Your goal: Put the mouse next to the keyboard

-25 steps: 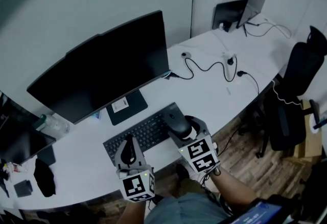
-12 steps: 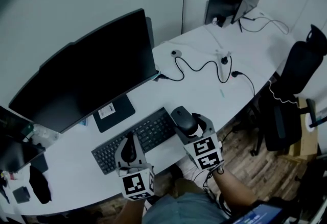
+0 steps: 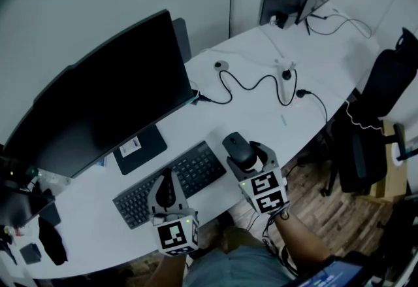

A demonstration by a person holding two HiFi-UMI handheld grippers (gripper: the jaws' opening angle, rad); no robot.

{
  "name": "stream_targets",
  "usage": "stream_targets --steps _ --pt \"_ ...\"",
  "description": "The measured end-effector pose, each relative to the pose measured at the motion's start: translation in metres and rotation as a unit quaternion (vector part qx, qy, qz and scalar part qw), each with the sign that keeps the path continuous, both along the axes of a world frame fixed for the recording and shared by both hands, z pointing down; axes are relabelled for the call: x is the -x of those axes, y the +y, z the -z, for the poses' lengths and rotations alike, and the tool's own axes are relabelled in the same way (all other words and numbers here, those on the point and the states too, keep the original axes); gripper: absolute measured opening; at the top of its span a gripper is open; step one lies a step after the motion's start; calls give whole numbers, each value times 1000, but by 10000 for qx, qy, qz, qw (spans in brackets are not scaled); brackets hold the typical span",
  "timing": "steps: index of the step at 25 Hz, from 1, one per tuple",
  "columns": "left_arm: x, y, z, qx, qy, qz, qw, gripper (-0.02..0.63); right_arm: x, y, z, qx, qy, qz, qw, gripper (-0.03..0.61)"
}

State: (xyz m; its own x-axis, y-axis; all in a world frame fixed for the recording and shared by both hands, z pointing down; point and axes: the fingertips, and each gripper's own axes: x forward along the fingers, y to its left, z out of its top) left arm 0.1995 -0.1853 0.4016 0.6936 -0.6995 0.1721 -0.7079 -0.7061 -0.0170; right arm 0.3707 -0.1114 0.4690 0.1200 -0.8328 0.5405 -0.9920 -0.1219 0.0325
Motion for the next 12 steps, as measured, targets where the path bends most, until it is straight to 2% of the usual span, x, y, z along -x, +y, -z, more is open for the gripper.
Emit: stream_targets --steps 12 --pt "-21 -14 -14 163 -221 28 9996 5 -23 -19 -35 253 -163 78 9995 301"
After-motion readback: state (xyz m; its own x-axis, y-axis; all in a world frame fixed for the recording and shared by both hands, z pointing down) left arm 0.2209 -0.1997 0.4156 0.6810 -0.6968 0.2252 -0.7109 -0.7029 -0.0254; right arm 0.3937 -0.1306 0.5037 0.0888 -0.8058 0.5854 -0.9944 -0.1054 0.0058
